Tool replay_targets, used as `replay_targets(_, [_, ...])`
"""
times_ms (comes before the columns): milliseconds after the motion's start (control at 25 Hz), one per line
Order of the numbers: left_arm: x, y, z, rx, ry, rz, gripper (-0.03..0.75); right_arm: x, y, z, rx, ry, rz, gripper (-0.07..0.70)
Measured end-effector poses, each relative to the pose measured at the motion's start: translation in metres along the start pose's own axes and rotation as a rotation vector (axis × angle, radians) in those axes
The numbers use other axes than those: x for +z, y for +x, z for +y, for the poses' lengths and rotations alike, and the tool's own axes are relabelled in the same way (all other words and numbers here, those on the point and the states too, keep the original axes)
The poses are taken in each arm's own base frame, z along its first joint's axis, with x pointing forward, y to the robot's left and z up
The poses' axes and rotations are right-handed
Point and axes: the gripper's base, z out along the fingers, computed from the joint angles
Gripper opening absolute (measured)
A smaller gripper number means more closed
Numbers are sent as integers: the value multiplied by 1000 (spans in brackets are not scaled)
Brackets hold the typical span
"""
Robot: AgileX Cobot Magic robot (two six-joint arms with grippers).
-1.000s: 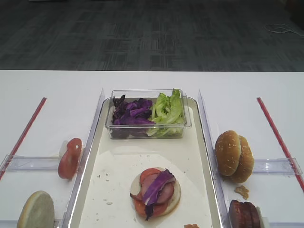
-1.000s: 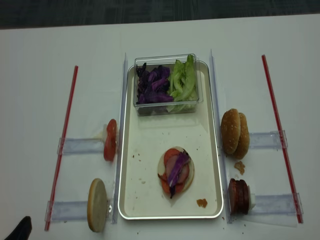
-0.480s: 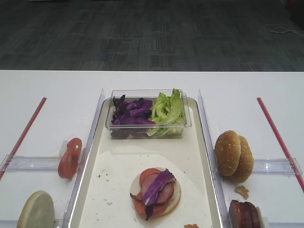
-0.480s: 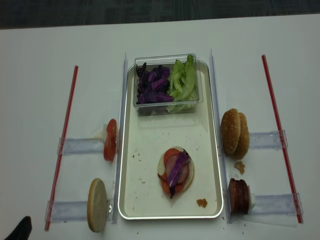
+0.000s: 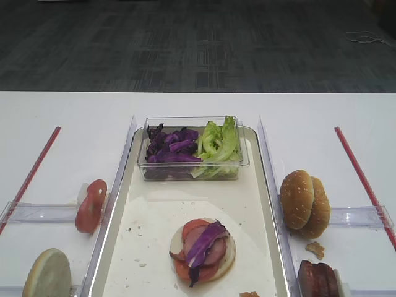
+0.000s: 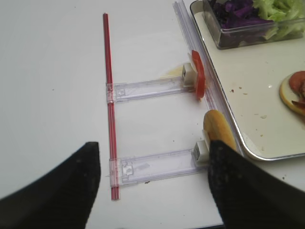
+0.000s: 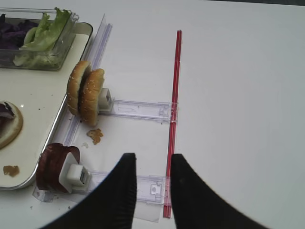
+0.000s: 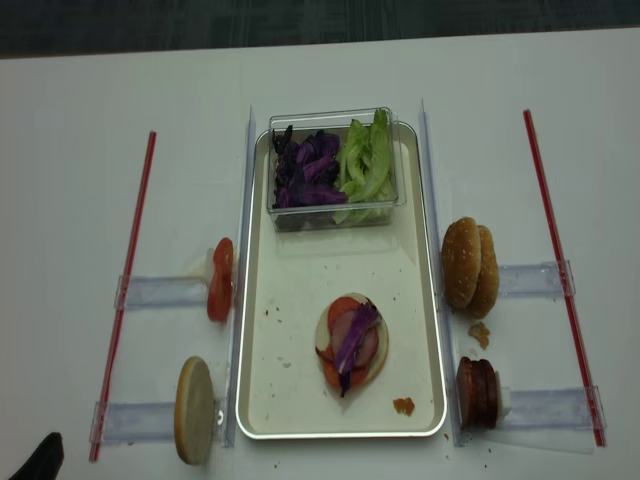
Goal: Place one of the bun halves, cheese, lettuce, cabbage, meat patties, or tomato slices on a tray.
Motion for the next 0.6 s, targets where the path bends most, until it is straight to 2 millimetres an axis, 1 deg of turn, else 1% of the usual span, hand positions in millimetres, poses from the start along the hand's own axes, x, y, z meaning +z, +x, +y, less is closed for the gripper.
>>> replay_targets(600, [0,0,0,0,0,0,450,0,0,0,0,0,0,216])
